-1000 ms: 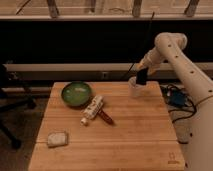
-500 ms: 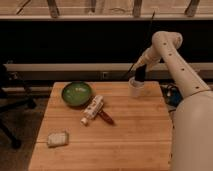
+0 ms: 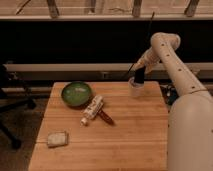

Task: Place the eraser in the ceramic cup

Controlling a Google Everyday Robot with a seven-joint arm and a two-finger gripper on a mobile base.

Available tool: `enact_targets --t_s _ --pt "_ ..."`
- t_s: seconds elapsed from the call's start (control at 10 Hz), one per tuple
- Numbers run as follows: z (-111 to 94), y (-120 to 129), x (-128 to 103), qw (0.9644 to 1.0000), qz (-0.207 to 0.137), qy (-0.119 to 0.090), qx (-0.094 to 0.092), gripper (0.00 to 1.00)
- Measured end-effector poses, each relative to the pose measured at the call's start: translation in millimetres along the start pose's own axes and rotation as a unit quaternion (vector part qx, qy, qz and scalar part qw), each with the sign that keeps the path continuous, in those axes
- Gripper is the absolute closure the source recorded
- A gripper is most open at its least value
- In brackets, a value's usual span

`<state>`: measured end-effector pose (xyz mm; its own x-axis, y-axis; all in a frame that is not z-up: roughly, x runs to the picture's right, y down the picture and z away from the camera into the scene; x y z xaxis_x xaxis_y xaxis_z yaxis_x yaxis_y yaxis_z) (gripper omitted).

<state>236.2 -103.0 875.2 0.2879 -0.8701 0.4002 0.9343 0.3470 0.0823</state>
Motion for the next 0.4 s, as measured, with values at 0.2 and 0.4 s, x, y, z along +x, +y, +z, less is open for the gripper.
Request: enact_targets --t_s 0.2,0.4 --pt "-3.3 3.6 0.3 1.0 0.001 0.003 0.004 0.2" --pt "-1.6 -3.9 5.2 1.0 -0.002 -0.001 -0.004 0.2"
